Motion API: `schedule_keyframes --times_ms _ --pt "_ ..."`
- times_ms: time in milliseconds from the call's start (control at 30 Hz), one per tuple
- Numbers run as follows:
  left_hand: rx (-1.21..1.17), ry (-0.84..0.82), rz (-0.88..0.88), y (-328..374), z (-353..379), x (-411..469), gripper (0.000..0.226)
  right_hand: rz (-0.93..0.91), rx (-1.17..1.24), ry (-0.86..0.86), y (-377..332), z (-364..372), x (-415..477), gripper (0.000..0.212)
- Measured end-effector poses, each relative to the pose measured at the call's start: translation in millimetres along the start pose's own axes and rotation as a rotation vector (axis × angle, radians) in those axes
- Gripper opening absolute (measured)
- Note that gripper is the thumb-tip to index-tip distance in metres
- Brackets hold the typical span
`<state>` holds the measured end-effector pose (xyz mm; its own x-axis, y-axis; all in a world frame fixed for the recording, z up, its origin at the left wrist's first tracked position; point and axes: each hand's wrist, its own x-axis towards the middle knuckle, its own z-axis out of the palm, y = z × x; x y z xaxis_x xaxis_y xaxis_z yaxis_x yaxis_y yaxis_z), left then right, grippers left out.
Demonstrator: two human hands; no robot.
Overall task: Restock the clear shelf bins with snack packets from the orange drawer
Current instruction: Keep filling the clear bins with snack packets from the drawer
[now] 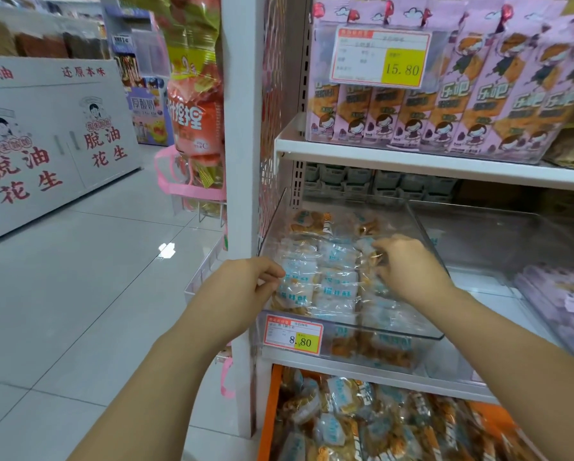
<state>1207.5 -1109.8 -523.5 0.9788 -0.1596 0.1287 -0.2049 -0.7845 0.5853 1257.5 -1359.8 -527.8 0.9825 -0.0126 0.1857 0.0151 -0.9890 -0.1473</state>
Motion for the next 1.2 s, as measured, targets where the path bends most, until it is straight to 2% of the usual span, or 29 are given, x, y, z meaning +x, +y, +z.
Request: schedule_keyframes --times_ms 133,233,300,433,500,600,667,800,867,933,1067,1200 --pt "-0.039 0.032 0.022 3 0 -2 0.019 -0.048 0.051 0.195 1 -6 -8 0.007" --pt "-0.143 0.022 0.057 7 0 -5 0.013 -0.096 0.102 0.454 -8 -23 -23 0.009" --pt "-0.238 -0.018 0.078 13 0 -6 0.013 -0.149 0.229 0.550 -21 -34 -36 0.011" --pt "-0.766 -0.154 0.028 28 -4 -11 0.025 -0.271 0.585 0.431 -56 -37 -51 0.016" --pt "-0.890 -0.179 0.052 30 -5 -12 0.037 -0.397 0.681 0.328 -72 -33 -57 0.009" --pt "-0.826 -0.075 0.147 25 -8 -12 0.036 -0.522 0.710 0.176 -80 -31 -58 0.020" --pt "-0.782 0.011 0.119 19 -9 -10 0.036 -0.529 0.714 0.160 -76 -32 -54 0.031" --pt "-0.316 0.146 0.171 9 -8 -7 0.040 -0.585 0.489 0.068 -72 -35 -44 0.057" --pt "-0.177 0.170 0.241 10 -5 -7 0.038 -0.574 0.490 0.001 -74 -31 -39 0.053" --pt "-0.110 0.210 0.272 9 -5 -5 0.041 -0.486 0.539 0.008 -75 -25 -37 0.043" --pt "-0.070 0.292 0.238 2 -16 -5 0.035 -0.355 0.499 -0.021 -72 -5 -37 0.026" --pt "0.025 0.093 0.123 -6 -15 -7 0.016 -0.388 0.379 -0.073 -73 -9 -30 0.018"
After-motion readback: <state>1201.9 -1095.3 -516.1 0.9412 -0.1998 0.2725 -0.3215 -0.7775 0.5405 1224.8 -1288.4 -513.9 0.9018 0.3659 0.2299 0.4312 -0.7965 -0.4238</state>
